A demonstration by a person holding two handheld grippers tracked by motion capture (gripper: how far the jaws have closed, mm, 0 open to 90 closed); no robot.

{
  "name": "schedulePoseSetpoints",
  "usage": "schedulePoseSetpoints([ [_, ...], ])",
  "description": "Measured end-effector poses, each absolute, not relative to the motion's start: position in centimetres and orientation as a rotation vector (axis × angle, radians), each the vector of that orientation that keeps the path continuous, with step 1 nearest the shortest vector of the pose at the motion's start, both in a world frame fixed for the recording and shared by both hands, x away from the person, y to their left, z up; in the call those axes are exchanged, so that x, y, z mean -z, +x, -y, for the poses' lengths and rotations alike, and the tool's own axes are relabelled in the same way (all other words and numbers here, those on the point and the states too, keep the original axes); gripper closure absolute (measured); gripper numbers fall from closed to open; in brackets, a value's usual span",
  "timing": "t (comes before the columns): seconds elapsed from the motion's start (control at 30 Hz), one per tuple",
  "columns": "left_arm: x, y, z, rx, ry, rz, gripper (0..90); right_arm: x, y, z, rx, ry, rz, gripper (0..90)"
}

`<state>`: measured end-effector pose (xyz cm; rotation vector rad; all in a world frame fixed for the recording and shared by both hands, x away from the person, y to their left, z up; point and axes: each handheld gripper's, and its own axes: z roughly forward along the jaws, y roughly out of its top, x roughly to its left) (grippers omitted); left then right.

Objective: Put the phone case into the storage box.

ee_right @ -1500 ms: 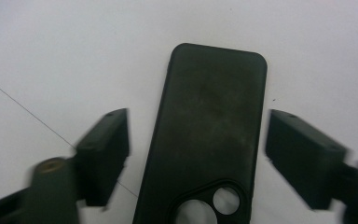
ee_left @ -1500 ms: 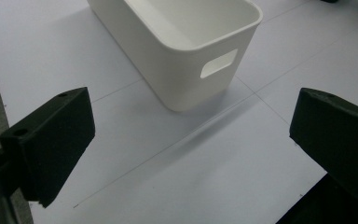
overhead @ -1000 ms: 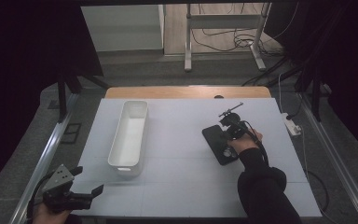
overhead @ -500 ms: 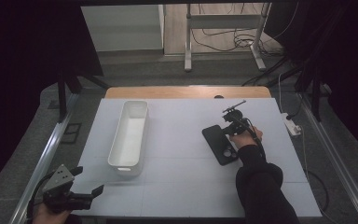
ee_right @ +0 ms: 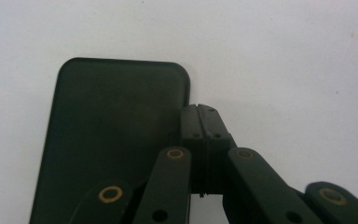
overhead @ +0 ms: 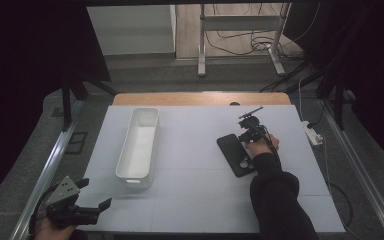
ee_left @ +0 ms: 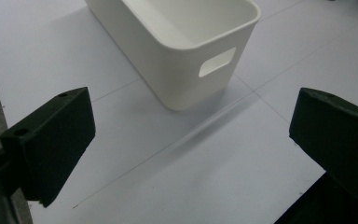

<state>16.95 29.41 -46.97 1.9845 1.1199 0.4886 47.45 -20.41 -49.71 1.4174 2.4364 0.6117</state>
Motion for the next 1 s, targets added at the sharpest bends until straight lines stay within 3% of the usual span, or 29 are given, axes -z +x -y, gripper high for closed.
schedulePoseSetpoints([
  [1.0, 47.0, 17.0, -29.4, -0.484, 1.987, -1.112, 0.9, 50.4, 46.9, 15.6, -0.643, 1.271, -2.563, 89.2],
])
